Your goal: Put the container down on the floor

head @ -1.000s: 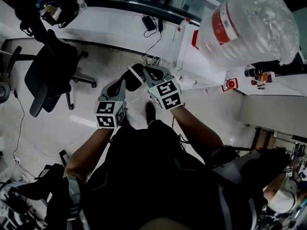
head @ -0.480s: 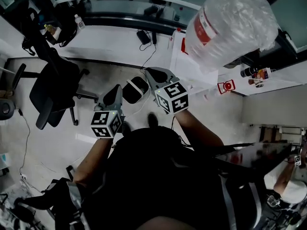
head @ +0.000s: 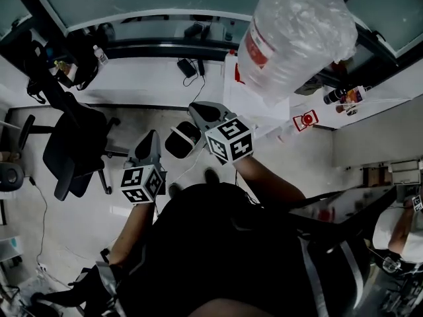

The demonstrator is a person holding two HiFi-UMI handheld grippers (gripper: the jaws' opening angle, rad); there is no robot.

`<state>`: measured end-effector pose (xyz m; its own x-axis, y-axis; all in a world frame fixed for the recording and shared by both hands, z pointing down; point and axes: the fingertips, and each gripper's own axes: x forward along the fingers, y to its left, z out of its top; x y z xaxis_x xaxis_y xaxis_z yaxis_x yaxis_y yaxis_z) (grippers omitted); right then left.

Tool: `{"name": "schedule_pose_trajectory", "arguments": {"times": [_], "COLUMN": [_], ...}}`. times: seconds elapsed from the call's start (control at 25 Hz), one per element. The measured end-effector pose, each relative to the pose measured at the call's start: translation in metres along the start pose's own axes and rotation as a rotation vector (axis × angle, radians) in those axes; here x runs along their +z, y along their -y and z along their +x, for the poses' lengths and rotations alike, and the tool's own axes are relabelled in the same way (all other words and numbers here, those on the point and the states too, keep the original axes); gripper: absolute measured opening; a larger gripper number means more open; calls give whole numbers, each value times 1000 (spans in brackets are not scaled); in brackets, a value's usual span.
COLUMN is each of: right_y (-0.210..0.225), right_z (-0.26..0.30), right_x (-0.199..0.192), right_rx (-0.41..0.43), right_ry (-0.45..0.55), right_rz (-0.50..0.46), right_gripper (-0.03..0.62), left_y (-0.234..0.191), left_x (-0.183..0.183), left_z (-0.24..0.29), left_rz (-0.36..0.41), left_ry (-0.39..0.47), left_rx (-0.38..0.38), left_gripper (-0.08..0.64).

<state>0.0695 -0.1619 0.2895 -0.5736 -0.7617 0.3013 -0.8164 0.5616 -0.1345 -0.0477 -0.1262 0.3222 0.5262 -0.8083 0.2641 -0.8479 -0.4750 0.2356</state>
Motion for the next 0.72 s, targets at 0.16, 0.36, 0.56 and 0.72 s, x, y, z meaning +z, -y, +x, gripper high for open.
{"name": "schedule_pose_trajectory", "arguments": {"times": [0.16,0.36,0.56,0.72], "right_y": [4,4,9,6], "right_z": [-1,0,0,6], "right_x": [6,2,-2,-3], "right_rx": [-26,-22,-40,-35], "right_ry": [2,3,-14,-20], "right_rz": [-77,-73,-79,-87], "right_gripper": [8,8,8,8], "left_y": [3,0,2,0], "left_x": [8,7,11,11], "left_z": [5,5,4,8], "left_rz": [18,34,48,44], "left_ry": [14,11,15,16], "left_rx": [-3,10,5,-22], "left_gripper": [6,6,6,6]}}
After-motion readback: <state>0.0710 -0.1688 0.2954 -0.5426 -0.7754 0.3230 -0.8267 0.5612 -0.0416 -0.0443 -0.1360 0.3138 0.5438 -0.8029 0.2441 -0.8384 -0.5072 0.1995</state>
